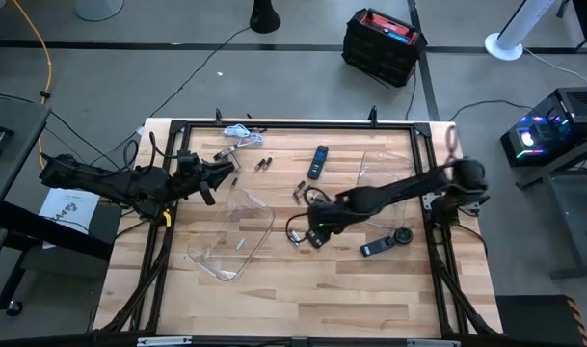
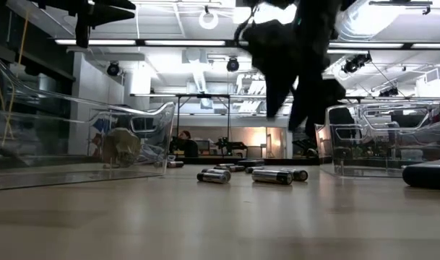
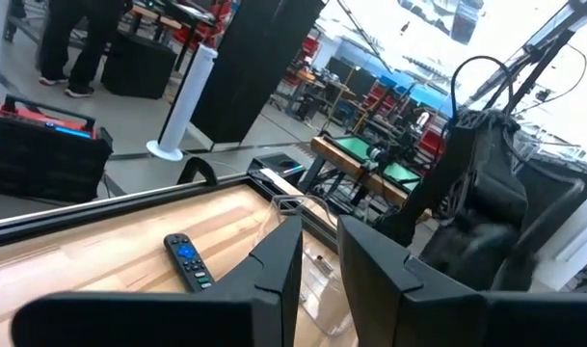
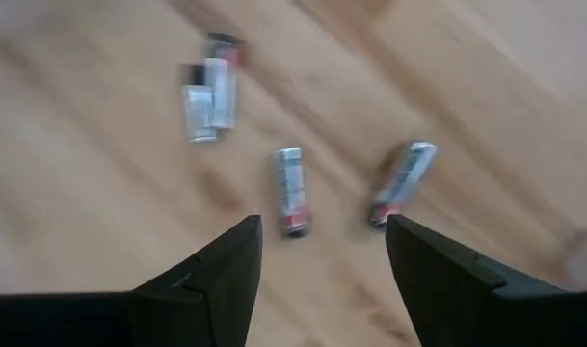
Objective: Sort batteries
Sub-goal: Put the white battery into the right transparent bin
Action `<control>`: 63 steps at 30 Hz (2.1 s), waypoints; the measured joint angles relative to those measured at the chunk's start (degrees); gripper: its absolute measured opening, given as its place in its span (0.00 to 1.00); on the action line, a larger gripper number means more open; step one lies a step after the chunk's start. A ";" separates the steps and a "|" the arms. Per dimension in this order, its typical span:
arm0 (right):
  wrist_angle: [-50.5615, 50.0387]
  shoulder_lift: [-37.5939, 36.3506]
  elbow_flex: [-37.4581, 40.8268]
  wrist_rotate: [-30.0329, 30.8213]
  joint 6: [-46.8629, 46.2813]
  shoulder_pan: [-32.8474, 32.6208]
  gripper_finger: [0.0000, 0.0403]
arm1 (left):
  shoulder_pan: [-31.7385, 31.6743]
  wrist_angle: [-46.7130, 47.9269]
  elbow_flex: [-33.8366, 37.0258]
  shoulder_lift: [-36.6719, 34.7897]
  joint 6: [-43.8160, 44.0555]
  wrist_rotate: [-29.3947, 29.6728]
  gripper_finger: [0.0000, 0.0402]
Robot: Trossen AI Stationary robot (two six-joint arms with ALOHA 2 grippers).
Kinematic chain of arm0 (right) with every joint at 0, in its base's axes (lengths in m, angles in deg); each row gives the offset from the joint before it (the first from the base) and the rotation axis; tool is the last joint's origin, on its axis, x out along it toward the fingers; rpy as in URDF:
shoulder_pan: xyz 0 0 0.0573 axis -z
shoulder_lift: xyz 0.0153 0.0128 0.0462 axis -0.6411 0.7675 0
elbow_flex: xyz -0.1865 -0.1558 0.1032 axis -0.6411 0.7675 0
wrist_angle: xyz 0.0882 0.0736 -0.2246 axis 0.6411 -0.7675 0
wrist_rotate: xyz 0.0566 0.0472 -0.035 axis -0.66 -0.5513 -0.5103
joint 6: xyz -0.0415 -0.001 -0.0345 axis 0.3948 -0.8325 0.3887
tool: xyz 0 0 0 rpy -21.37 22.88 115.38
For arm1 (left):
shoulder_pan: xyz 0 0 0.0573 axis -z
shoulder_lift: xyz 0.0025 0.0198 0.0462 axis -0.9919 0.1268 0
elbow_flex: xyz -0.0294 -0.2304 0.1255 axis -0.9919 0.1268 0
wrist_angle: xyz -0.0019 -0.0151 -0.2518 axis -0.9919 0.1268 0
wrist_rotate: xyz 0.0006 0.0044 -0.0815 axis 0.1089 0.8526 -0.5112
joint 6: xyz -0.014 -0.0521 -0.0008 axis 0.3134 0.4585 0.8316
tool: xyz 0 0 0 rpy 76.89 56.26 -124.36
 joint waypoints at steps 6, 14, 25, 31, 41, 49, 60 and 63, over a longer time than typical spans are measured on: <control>-8.93 8.96 -5.75 5.97 -1.59 0.41 0.54 | 0.00 -0.02 0.00 0.00 0.02 0.00 0.16; -6.44 14.02 -7.11 4.38 -1.94 1.88 0.53 | 0.00 -0.05 -0.02 -0.03 0.17 0.02 0.16; -6.66 14.08 -6.94 2.98 -1.44 2.04 0.38 | 0.00 -0.24 -0.02 -0.04 0.10 -0.01 0.16; -6.73 13.76 -6.94 3.00 1.81 1.97 0.10 | 0.00 -0.24 -0.02 -0.04 0.04 0.00 0.16; -27.77 -3.34 -7.01 19.29 -2.60 3.44 0.06 | -0.08 -0.28 -0.04 -0.44 0.00 0.25 0.16; -43.53 -11.08 -6.92 26.17 -9.11 8.08 0.12 | -1.65 -0.28 -0.04 -0.39 0.02 0.18 0.16; -42.51 -11.23 -6.89 27.92 -4.74 11.46 0.51 | -1.81 -1.66 -0.04 -0.39 0.13 -0.79 0.16; -31.94 -11.25 -6.87 27.32 0.86 11.37 0.54 | -1.81 -1.64 -0.04 -0.39 0.11 -0.79 0.16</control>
